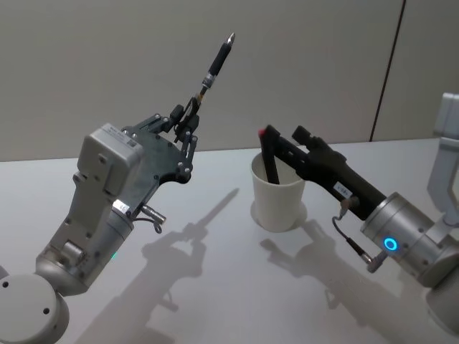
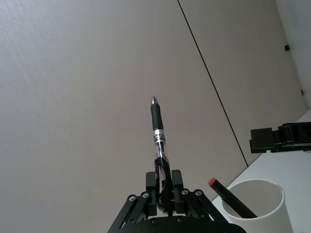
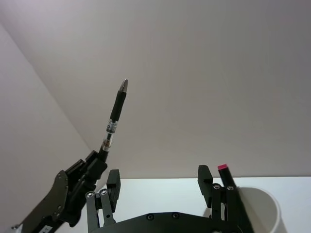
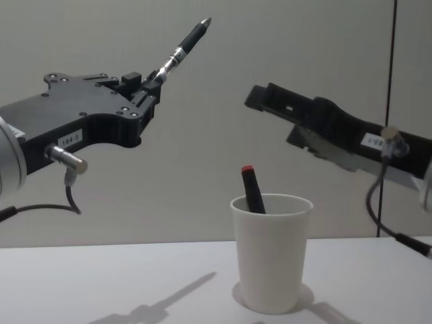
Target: Place the pen into the pen holder.
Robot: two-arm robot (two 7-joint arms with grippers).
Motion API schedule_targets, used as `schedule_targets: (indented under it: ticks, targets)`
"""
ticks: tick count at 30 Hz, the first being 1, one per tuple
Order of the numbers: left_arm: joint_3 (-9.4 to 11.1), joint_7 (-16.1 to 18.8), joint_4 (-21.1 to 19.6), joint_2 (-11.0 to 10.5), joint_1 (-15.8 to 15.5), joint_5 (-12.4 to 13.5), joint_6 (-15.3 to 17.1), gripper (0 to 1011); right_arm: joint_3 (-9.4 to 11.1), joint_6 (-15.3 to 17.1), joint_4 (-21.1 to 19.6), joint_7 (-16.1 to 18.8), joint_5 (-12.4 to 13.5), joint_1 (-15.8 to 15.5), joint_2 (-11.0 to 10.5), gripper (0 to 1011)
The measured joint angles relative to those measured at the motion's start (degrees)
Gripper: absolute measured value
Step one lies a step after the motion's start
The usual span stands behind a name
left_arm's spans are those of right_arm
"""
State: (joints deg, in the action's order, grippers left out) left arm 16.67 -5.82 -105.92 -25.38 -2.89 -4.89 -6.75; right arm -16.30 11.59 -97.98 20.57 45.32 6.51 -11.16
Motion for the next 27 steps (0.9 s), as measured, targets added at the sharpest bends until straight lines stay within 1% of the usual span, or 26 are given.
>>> schedule_targets:
  ticks: [4,5,8,9,10,11,13,14,15,16,17,18,20,21,23,24,26,27]
  targets:
    - [-0.01,-0.03,0.00,0.00,0.00,-0.01,0.00,189,-0.15,1.67,0.90,0.69,2.28,0.95,0.72,1002]
    - [-0.01,-0.03,0.00,0.00,0.00,-0.01,0.00,190,-0.23,2.41,1.29,1.03,3.36,1.37,1.04,1002]
    - [-0.01,-0.05,0.00,0.00,0.00,-0.01,0.00,190,-0.33,3.49,1.91,1.50,4.85,2.03,1.54,1002]
    - [-0.01,-0.05,0.00,0.00,0.00,-0.02,0.00,190,-0.43,4.18,2.43,1.83,5.93,2.57,1.95,1002]
    - [-0.01,-0.06,0.00,0.00,0.00,-0.01,0.00,190,-0.45,4.50,2.59,2.00,6.43,2.73,2.06,1002]
    - [-0.01,-0.06,0.00,0.00,0.00,-0.01,0.00,190,-0.53,5.32,3.17,2.40,7.72,3.30,2.48,1002]
    - [-0.01,-0.06,0.00,0.00,0.00,-0.01,0.01,190,-0.59,5.97,3.65,2.75,8.77,3.92,2.92,1002]
    - [0.00,-0.06,0.00,0.00,0.00,-0.01,0.01,190,-0.66,6.58,4.23,3.10,9.89,4.46,3.27,1001]
    - [0.00,-0.06,0.00,0.00,0.00,-0.02,0.01,189,-0.66,6.58,4.23,3.10,9.89,4.46,3.27,1001]
    - [0.00,-0.06,0.00,0.00,0.00,-0.02,0.01,190,-0.71,7.28,4.76,3.52,11.18,5.01,3.63,1002]
    - [0.00,-0.06,0.00,0.00,0.00,-0.01,0.01,190,-0.73,7.47,5.05,3.63,11.54,5.31,3.83,1002]
    - [0.00,-0.06,0.00,0.00,0.00,-0.01,0.00,189,-0.76,8.10,5.72,4.03,12.84,6.01,4.29,1002]
    - [0.00,-0.06,0.00,0.00,0.00,-0.01,0.01,189,-0.79,8.63,6.29,4.42,14.12,6.67,4.69,1002]
    - [0.00,-0.06,0.00,0.00,0.00,-0.01,0.01,190,-0.82,9.04,6.91,4.75,15.21,7.34,5.08,1002]
    - [0.00,-0.06,0.00,0.00,0.00,-0.01,0.01,190,-0.82,9.42,7.70,5.07,16.23,8.17,5.56,1001]
    - [0.00,-0.06,0.01,0.00,0.00,-0.01,0.00,190,-0.84,9.81,8.36,5.44,17.33,8.90,5.97,1001]
    - [0.00,-0.06,0.00,0.00,0.00,-0.01,0.00,190,-0.85,10.09,9.10,5.73,18.19,9.75,6.41,1001]
    - [0.00,-0.05,0.00,0.00,0.00,-0.01,0.01,190,-0.89,10.37,9.72,6.05,19.08,10.41,6.77,1002]
